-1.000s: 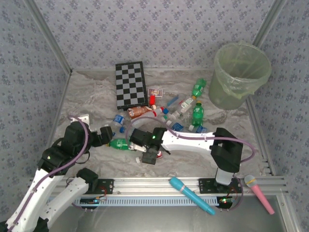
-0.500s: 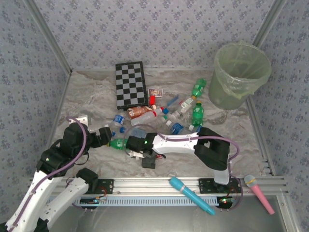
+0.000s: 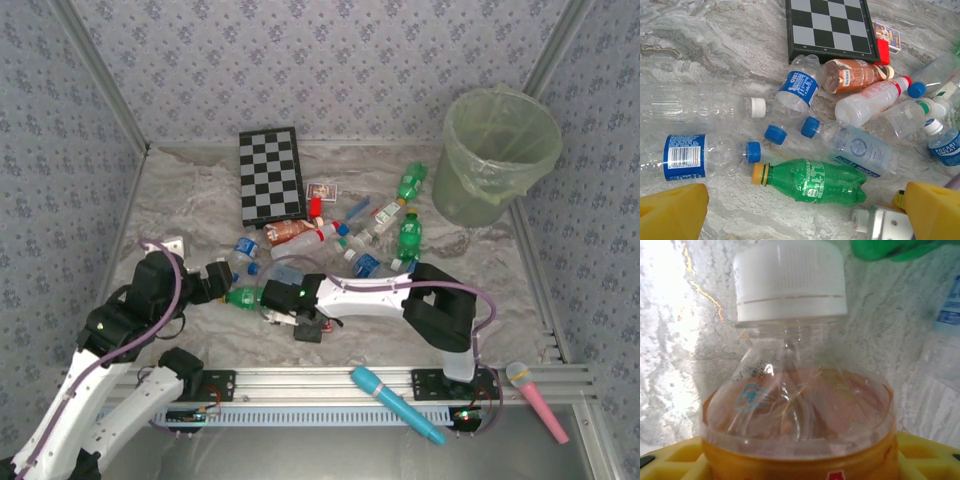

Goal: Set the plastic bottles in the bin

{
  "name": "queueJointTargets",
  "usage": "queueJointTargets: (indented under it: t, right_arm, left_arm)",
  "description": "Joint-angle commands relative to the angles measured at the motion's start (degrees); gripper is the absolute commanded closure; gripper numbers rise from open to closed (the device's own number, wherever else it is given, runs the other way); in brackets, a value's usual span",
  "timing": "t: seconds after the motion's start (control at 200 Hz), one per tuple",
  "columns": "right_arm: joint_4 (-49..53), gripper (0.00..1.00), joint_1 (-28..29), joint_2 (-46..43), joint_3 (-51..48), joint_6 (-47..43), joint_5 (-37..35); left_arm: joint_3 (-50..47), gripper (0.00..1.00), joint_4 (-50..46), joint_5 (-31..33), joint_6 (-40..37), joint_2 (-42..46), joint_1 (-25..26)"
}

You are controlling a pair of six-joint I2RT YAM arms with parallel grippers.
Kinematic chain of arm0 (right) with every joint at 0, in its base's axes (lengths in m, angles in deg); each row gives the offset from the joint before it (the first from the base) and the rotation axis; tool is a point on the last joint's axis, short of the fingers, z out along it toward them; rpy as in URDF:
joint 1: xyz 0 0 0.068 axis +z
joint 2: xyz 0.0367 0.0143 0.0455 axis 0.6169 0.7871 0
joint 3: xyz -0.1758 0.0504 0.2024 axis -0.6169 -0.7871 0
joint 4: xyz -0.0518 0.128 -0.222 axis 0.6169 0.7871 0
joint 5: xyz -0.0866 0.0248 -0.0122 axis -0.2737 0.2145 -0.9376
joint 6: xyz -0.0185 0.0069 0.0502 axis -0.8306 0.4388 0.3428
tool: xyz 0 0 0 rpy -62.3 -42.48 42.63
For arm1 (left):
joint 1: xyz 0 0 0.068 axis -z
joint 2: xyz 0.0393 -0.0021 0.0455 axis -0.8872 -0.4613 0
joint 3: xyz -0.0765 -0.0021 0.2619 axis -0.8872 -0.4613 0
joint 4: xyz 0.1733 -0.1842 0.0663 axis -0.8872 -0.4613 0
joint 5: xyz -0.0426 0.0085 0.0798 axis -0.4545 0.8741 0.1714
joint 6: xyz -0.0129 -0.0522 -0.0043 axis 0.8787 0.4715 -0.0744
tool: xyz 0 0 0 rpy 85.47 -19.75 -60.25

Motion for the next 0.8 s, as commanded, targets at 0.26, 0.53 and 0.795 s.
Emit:
queueJointTargets:
  t: [0.26,0.53,0.795]
  right_arm:
    - [0.9,0.42,-8.8,-13.9,-0.1,5.8,-3.0]
    - [-0.1,0.43,-20.2,-23.3,-0.9,9.2,-2.8]
    - [-2.0,0.42,-35.1,-31.5,-0.6,12.8,-2.4]
  left_arm:
    - [2.6,0.0,7.1,-1.2,-2.6,-5.6,0.3]
    - [5.2,0.0,14.3,-4.8,-4.6,-12.8,0.3]
    - [9.3,0.0,22.9,-11.1,-6.3,-21.9,0.3]
